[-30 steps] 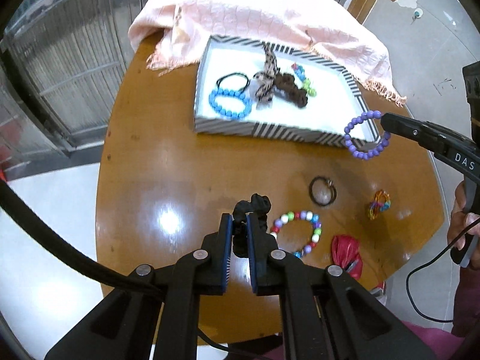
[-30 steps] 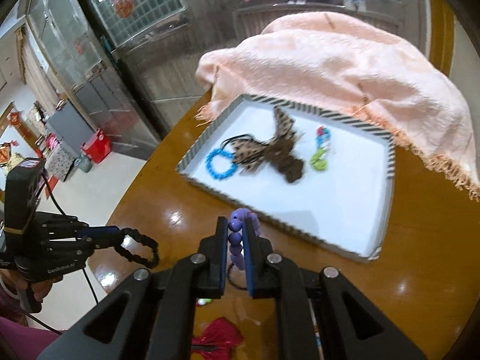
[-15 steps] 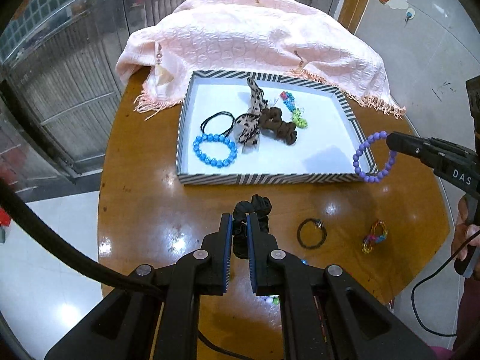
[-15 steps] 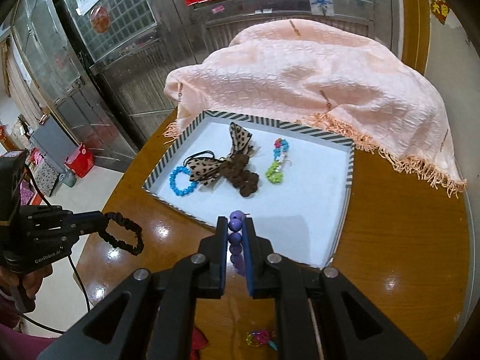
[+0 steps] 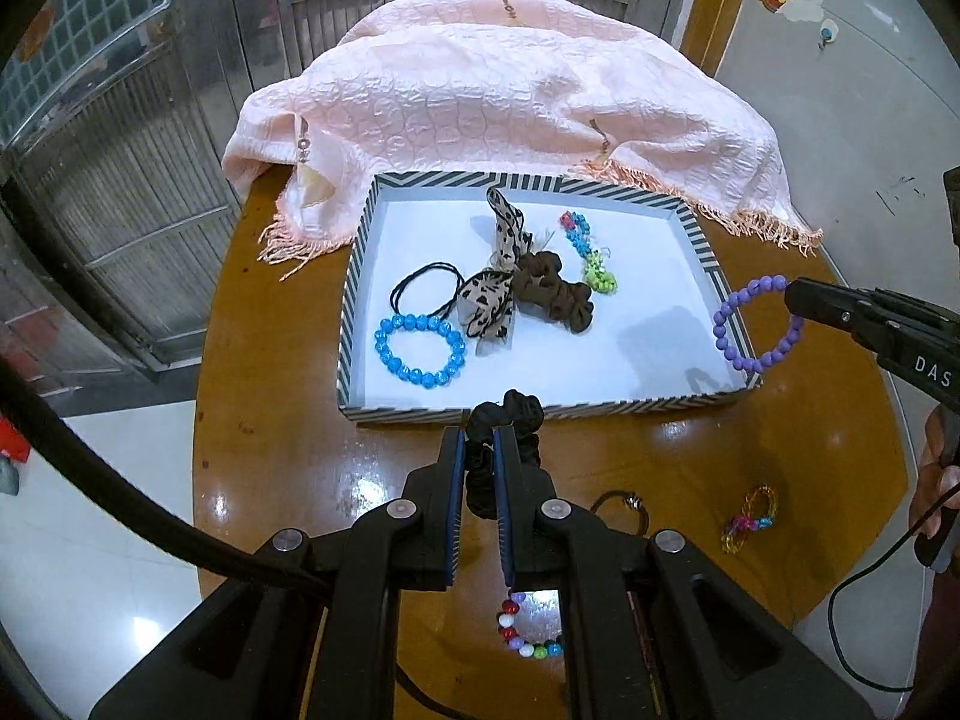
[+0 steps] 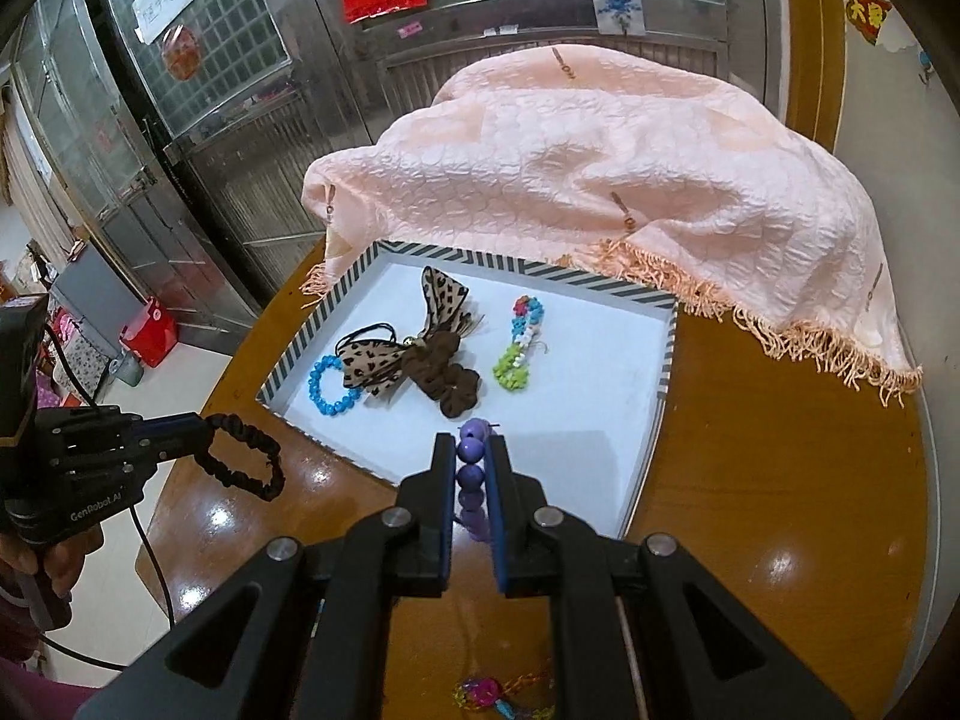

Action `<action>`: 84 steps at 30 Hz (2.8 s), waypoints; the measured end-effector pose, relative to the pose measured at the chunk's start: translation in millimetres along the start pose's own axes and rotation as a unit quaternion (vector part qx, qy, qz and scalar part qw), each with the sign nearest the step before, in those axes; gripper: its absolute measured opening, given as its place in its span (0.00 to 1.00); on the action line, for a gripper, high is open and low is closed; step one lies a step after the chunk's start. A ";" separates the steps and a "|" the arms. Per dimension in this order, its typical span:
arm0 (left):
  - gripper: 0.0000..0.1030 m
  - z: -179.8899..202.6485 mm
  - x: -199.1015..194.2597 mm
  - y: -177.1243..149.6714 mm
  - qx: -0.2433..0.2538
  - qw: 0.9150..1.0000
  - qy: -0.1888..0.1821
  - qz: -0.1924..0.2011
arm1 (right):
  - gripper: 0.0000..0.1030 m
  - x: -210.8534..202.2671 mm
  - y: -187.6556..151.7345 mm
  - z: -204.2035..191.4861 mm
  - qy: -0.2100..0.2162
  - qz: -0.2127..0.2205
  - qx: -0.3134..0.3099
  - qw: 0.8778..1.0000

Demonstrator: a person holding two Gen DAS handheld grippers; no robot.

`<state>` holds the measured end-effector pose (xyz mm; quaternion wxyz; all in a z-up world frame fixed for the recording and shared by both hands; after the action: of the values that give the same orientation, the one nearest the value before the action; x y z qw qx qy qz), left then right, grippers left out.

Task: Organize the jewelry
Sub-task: 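Carry both items into the striped tray and open both grippers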

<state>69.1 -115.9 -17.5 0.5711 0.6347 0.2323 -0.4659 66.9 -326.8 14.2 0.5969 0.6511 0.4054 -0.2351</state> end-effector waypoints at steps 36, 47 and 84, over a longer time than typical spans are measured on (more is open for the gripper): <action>0.09 2.1 40.9 39.1 -0.004 1.000 0.007 -0.020 | 0.09 49.0 17.2 16.1 0.011 -0.045 -0.003 0.999; 0.09 30.3 81.1 49.1 -0.017 0.996 -0.053 -0.063 | 0.09 107.2 28.4 34.8 -0.004 -0.087 0.000 0.996; 0.24 2.9 94.2 44.9 -0.033 0.997 0.027 -0.059 | 0.48 107.3 43.7 68.5 -0.063 -0.039 0.040 0.996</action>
<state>148.4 -151.7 -75.1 0.5568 0.6128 0.2998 -0.4739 174.6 -364.8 -57.0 0.5848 0.6425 0.3823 -0.3148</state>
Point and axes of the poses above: each gripper's, at about its wrist camera, not at the fingertips, and x roughly the way its jaws point, z to its right, y to its top, the point moved 6 cm from there along x, roughly the way its jaws point, and after that the axes turned 2 degrees about -y, right-handed, at the moved point
